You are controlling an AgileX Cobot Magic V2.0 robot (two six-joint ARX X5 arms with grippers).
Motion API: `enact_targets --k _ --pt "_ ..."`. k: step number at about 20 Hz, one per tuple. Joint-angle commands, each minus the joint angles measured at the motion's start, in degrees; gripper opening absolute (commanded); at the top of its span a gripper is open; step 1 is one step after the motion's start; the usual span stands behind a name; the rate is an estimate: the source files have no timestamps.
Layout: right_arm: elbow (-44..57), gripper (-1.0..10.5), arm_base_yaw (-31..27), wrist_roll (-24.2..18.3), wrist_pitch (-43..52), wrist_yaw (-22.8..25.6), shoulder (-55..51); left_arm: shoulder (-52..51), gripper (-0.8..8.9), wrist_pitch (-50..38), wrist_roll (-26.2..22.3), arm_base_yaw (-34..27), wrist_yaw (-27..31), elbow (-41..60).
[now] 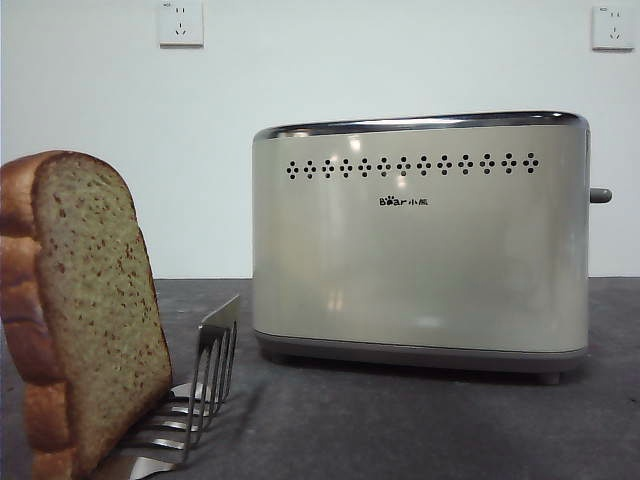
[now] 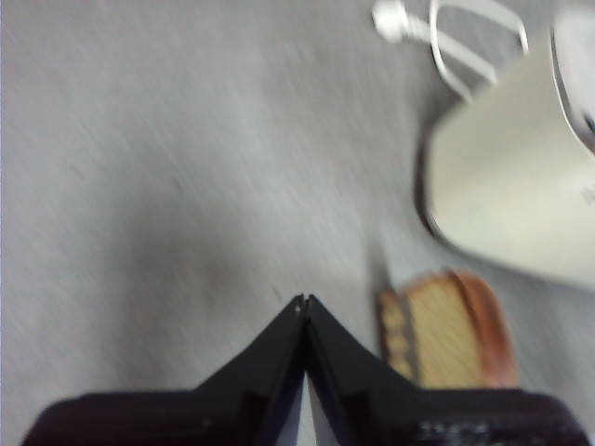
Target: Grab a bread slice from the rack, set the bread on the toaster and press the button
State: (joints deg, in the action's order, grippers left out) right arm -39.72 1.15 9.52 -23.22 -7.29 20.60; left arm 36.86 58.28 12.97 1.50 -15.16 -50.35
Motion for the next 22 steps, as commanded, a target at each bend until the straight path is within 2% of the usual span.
enact_targets --k 1,4,7,10,11,13,14,15,20,22 --pt "-2.38 0.0 0.02 -2.40 -1.44 -1.14 2.91 6.14 -0.05 5.42 0.20 3.52 -2.40 -5.79" --pt "-4.92 0.0 0.02 -2.54 -2.86 -3.41 6.64 14.75 -0.04 11.69 -1.68 10.19 -2.99 -13.49" --pt "-6.75 0.0 0.02 -2.51 -5.27 -4.79 8.70 21.51 0.00 15.02 -1.53 16.00 -3.08 -17.59" --pt "-7.72 0.0 0.02 -2.51 -7.06 -4.96 9.25 26.32 0.24 15.47 2.32 20.72 -3.28 -17.90" --pt "-7.78 0.0 0.02 -2.51 -7.08 -5.01 9.25 27.76 1.15 15.58 2.95 21.90 -3.30 -17.90" --pt "-7.91 0.0 0.02 -2.51 -7.10 -5.22 9.25 29.99 3.66 15.21 3.67 23.87 -3.26 -17.90" --pt "-7.91 0.0 0.02 -2.51 -7.10 -5.22 9.25 30.84 4.44 14.69 4.15 24.63 -3.26 -17.90" --pt "-7.91 0.0 0.02 -2.51 -7.17 -5.22 9.25 31.54 4.76 14.01 4.96 25.16 -3.23 -17.90" --pt "-7.91 0.0 0.02 -2.51 -7.54 -5.22 9.25 34.88 4.81 11.78 7.32 25.99 -2.69 -17.90" --pt "-7.91 0.0 0.02 -2.54 -8.48 -5.20 9.25 36.30 4.83 11.74 7.61 26.05 -0.66 -17.90"
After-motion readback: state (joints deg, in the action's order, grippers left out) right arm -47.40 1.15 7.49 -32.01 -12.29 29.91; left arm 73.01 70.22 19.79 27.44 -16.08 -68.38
